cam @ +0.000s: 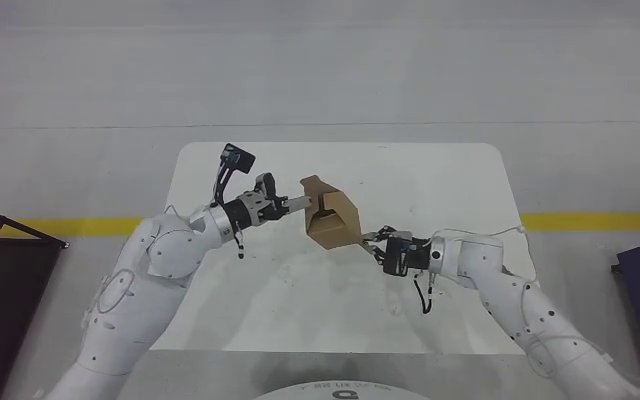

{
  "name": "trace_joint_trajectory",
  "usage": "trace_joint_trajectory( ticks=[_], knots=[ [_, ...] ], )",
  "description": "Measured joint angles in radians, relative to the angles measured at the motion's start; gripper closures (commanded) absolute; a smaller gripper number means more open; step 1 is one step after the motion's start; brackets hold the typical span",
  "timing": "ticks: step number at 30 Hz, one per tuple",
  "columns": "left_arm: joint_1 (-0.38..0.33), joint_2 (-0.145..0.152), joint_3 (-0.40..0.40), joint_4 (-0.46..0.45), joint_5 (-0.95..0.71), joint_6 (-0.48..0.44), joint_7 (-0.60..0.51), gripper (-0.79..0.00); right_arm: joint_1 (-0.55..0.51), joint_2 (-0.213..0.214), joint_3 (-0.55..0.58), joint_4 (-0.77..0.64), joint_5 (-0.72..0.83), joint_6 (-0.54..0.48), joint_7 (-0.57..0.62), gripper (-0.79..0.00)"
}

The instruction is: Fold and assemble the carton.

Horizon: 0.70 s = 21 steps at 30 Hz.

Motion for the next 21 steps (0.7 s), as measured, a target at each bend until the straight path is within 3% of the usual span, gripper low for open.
trace_joint_trajectory(
  ticks=[13, 21],
  knots=[
    [-0.027, -0.006, 0.048, 0.03, 0.019, 0.021, -0.005, -0.785, -0.013, 0.0, 0.012, -0.005, -0.004, 0.003, -0.001, 0.0],
    [-0.021, 0.002, -0.019, -0.015, 0.087, -0.107, 0.117, -0.785, -0.024, 0.0, 0.019, -0.005, -0.005, 0.005, -0.003, 0.0]
  ],
)
